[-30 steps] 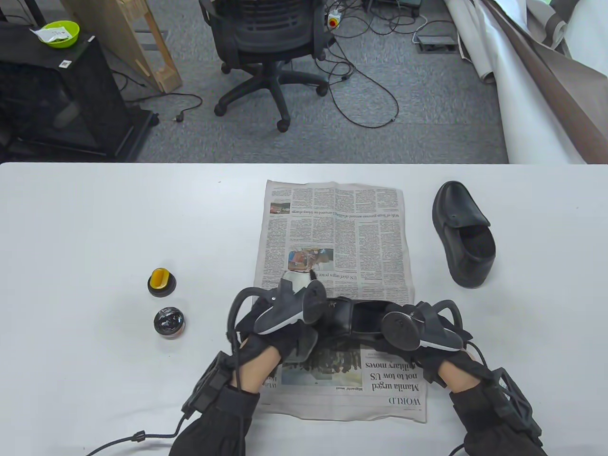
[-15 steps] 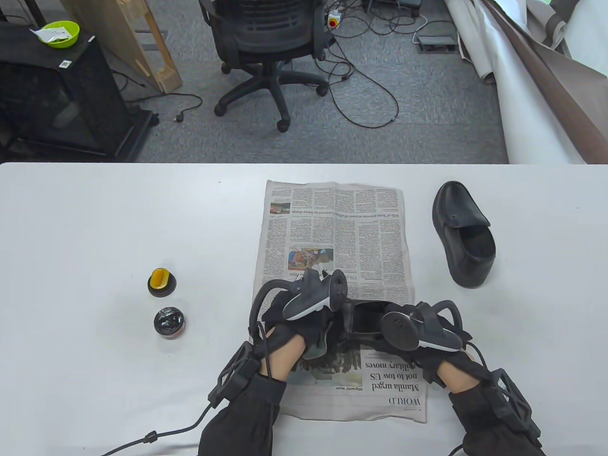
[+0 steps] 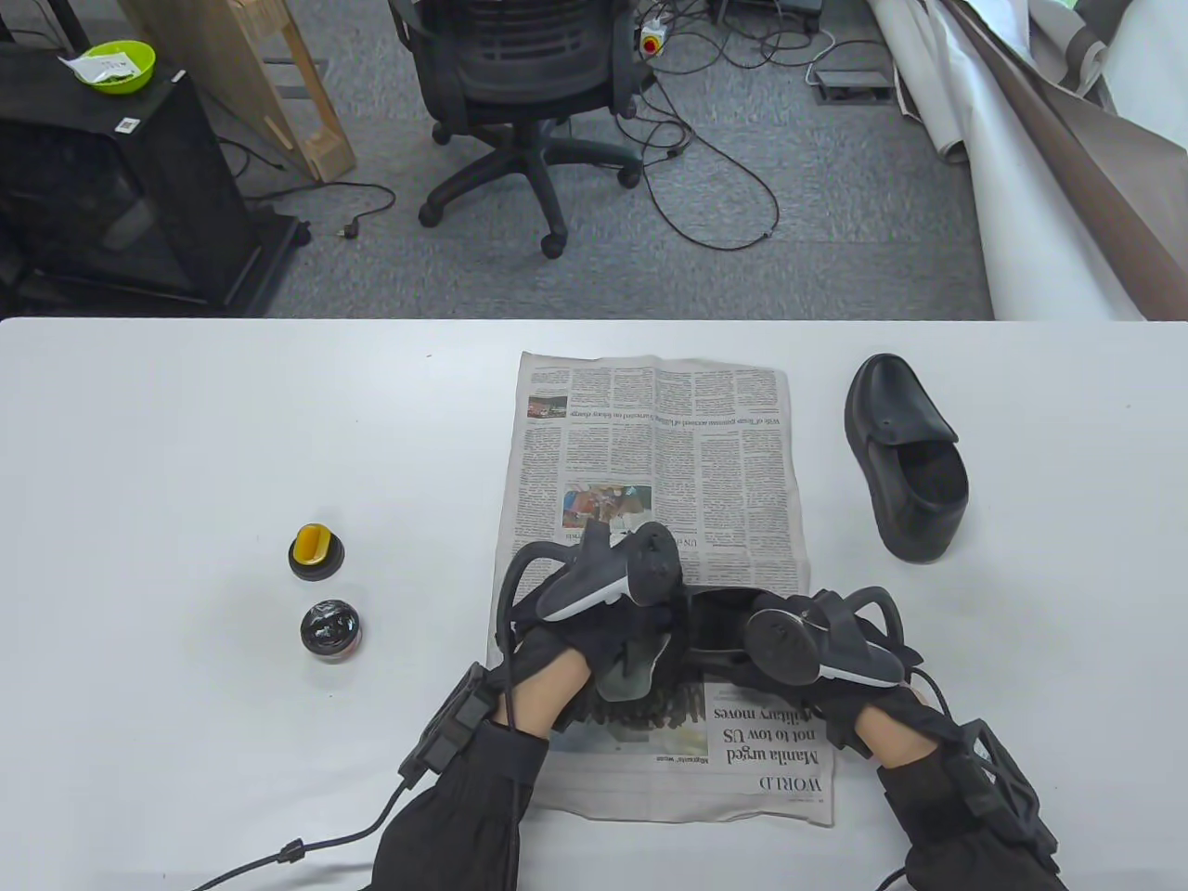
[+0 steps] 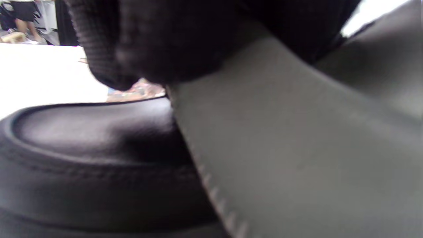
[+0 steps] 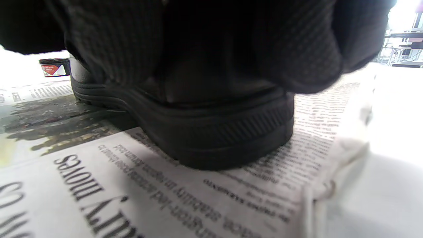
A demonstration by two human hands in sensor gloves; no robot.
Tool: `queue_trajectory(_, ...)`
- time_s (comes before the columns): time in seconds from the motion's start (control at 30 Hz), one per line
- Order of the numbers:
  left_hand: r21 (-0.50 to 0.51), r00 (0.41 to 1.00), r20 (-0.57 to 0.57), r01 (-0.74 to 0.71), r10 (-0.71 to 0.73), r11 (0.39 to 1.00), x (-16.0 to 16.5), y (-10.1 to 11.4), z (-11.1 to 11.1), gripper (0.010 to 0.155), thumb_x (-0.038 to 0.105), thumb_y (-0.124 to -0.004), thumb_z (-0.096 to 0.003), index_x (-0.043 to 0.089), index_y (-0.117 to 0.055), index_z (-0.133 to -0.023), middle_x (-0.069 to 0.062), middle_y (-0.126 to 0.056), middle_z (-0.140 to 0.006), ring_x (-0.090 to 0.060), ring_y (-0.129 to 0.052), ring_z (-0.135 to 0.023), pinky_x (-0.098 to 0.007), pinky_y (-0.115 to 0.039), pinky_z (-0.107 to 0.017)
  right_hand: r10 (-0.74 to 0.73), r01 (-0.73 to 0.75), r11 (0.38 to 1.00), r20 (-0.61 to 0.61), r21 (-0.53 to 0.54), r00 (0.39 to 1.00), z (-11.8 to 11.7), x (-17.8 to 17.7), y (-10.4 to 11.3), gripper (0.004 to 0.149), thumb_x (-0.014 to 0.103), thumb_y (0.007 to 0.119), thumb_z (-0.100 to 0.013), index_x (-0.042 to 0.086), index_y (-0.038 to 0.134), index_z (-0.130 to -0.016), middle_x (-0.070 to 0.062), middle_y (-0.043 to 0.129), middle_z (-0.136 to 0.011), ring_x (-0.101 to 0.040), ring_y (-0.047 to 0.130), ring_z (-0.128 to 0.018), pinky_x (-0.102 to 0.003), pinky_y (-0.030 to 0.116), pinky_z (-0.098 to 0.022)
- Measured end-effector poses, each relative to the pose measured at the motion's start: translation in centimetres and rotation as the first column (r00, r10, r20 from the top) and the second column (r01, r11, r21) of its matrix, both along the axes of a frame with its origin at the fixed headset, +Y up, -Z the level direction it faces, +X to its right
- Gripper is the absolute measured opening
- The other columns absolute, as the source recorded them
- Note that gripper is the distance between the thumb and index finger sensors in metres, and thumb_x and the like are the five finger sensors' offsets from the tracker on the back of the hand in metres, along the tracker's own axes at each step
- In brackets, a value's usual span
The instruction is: Dip and apply built-in sponge shoe polish on shoes
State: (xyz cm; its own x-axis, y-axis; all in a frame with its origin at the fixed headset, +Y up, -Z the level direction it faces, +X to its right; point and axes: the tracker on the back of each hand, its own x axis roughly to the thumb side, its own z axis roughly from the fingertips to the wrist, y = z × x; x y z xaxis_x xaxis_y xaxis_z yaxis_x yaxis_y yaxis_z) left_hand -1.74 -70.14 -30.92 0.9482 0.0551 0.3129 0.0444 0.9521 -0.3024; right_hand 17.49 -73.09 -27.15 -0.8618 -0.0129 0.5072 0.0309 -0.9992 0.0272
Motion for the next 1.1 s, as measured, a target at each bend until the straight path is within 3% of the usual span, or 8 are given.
queue_trajectory(0.27, -0.069, 0.943, -0.145, 0.292, -0.299, 0.954, -3.4, -0.5, -1.3, 0.056, 0.048, -0.082, -0.0437, 0.032, -0.072, -0.096, 0.002, -0.102, -0.053, -0.007, -0.1, -0.017, -0.041, -0.089, -0.052, -0.001, 0.001, 1.0, -0.002, -0.007, 1.0, 0.0, 0.0, 0.0, 0.039, 0.057, 0.085, -0.03, 0.031, 0.091, -0.058, 0.003, 0.089, -0.068, -0.019, 0.098, -0.035, -0.047, 0.083, -0.053)
queue_trajectory(0.4, 0.008, 0.855, -0.215, 0.486, -0.473, 0.874, -4.1, 0.2, -1.3, 0.056, 0.048, -0.085, -0.0436, 0.031, -0.074, -0.096, 0.003, -0.102, -0.052, -0.006, -0.1, -0.017, -0.04, -0.089, -0.052, 0.002, -0.002, 1.0, 0.0, -0.005, 1.0, 0.0, 0.0, 0.0, 0.039, 0.057, 0.085, -0.03, 0.031, 0.091, -0.058, 0.003, 0.089, -0.068, -0.019, 0.098, -0.035, -0.047, 0.083, -0.053)
queue_trajectory(0.5, 0.085, 0.921, -0.153, 0.375, -0.359, 0.923, -3.6, 0.9, -1.1, 0.056, 0.049, -0.085, -0.0431, 0.033, -0.074, -0.095, 0.004, -0.102, -0.052, -0.005, -0.1, -0.017, -0.039, -0.089, -0.053, -0.002, 0.002, 1.0, -0.004, -0.012, 1.0, -0.1, 0.0, 0.0, 0.039, 0.057, 0.085, -0.03, 0.031, 0.091, -0.058, 0.003, 0.089, -0.067, -0.019, 0.098, -0.035, -0.047, 0.083, -0.053)
queue_trajectory(0.57, 0.065, 0.989, -0.099, 0.115, -0.108, 0.991, -2.8, 1.1, -1.0, 0.056, 0.048, -0.085, -0.0431, 0.032, -0.073, -0.095, 0.003, -0.102, -0.052, -0.006, -0.1, -0.017, -0.04, -0.089, -0.053, -0.001, 0.001, 1.0, -0.003, -0.009, 1.0, -0.1, 0.0, 0.0, 0.039, 0.057, 0.085, -0.03, 0.031, 0.091, -0.058, 0.003, 0.089, -0.067, -0.019, 0.098, -0.035, -0.046, 0.083, -0.053)
queue_trajectory(0.67, 0.007, 0.995, 0.019, -0.1, 0.1, 0.995, -0.4, 0.9, -1.0, 0.056, 0.049, -0.084, -0.0428, 0.034, -0.073, -0.096, 0.003, -0.102, -0.053, -0.007, -0.1, -0.019, -0.04, -0.088, -0.054, -0.003, 0.003, 1.0, -0.006, -0.01, 1.0, -0.1, 0.0, 0.0, 0.039, 0.057, 0.085, -0.03, 0.031, 0.091, -0.058, 0.003, 0.089, -0.067, -0.019, 0.098, -0.035, -0.046, 0.083, -0.053)
queue_trajectory(0.8, -0.015, 0.999, 0.033, -0.019, 0.019, 1.0, 1.2, 0.1, -1.5, 0.056, 0.051, -0.082, -0.0425, 0.036, -0.071, -0.096, 0.005, -0.101, -0.054, -0.006, -0.1, -0.02, -0.039, -0.087, -0.056, -0.002, 0.002, 1.0, -0.006, -0.009, 1.0, -0.1, -0.1, 0.0, 0.039, 0.057, 0.085, -0.03, 0.031, 0.091, -0.058, 0.003, 0.089, -0.067, -0.019, 0.098, -0.035, -0.047, 0.083, -0.053)
queue_trajectory(1.0, -0.051, 0.993, -0.035, 0.113, -0.115, 0.992, -0.5, -0.9, -2.2, 0.055, 0.049, -0.08, -0.044, 0.034, -0.072, -0.096, 0.005, -0.101, -0.053, -0.006, -0.1, -0.019, -0.04, -0.088, -0.055, 0.0, 0.0, 1.0, -0.006, -0.01, 1.0, -0.1, -0.1, 0.0, 0.039, 0.057, 0.085, -0.03, 0.031, 0.091, -0.058, 0.003, 0.089, -0.067, -0.019, 0.098, -0.035, -0.047, 0.083, -0.053)
queue_trajectory(1.1, -0.089, 0.992, -0.067, 0.098, -0.104, 0.991, -1.9, -1.2, -2.5, 0.054, 0.049, -0.081, -0.0441, 0.033, -0.073, -0.096, 0.004, -0.102, -0.052, -0.007, -0.1, -0.018, -0.041, -0.088, -0.055, 0.002, -0.002, 1.0, -0.006, -0.01, 1.0, -0.2, -0.1, 0.0, 0.039, 0.057, 0.085, -0.03, 0.031, 0.091, -0.058, 0.003, 0.089, -0.067, -0.019, 0.098, -0.035, -0.047, 0.083, -0.053)
